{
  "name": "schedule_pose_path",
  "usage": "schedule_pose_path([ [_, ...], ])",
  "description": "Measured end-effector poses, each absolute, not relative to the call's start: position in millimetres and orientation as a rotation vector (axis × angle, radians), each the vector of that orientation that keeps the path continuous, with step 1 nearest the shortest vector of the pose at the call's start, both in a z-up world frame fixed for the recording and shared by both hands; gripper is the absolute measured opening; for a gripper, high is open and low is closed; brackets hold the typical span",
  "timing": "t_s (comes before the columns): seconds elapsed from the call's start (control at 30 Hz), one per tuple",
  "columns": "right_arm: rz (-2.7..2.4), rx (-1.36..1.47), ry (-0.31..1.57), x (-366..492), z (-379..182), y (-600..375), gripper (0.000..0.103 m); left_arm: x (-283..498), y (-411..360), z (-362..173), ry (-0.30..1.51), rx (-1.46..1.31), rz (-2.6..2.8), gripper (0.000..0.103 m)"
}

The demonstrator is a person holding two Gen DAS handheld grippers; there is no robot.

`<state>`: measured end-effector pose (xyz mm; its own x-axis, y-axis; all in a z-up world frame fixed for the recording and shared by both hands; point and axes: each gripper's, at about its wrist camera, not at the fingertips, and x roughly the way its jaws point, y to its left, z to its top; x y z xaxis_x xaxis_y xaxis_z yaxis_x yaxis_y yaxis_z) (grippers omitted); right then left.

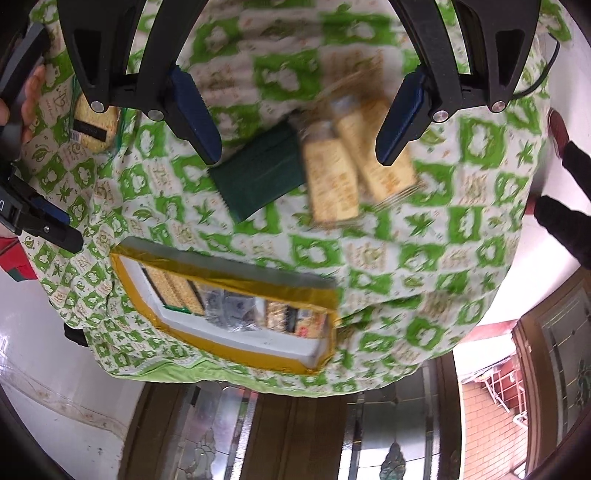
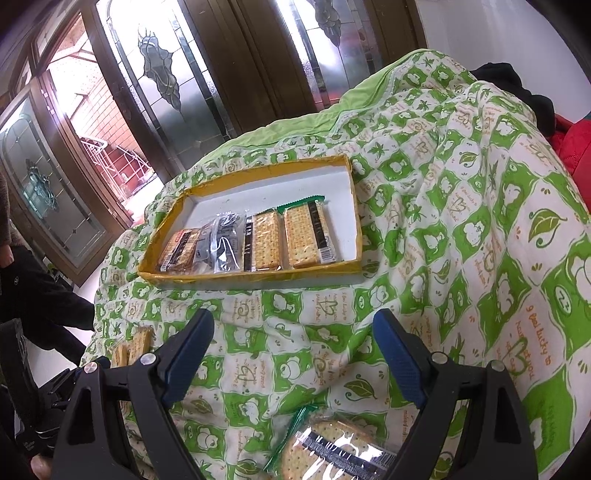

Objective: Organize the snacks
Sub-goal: 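Grasp the yellow cheese-biscuit packs with the left tool while the right tool grasps the dark green pack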

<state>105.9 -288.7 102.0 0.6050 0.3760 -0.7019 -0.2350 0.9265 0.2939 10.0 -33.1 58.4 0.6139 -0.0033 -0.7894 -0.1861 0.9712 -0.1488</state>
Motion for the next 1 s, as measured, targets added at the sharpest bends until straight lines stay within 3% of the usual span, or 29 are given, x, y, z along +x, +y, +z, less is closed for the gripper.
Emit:
schedule_pose_path([
  [0.83,0.375,0.147,0.865,93.7,97.1,-284.4,0.088,-12.2,13.6,42.3,0.935,-0.326,0.221,0.088],
  [0.9,0.375,0.15,0.868,94.1,96.2,-284.8,0.088,-9.3,12.3,43.4,0.931,-0.315,0.226,0.083],
  [1.0,0.376,0.143,0.873,94.2,95.8,-283.3,0.088,-0.3,11.9,37.3,0.961,-0.315,0.21,0.059],
])
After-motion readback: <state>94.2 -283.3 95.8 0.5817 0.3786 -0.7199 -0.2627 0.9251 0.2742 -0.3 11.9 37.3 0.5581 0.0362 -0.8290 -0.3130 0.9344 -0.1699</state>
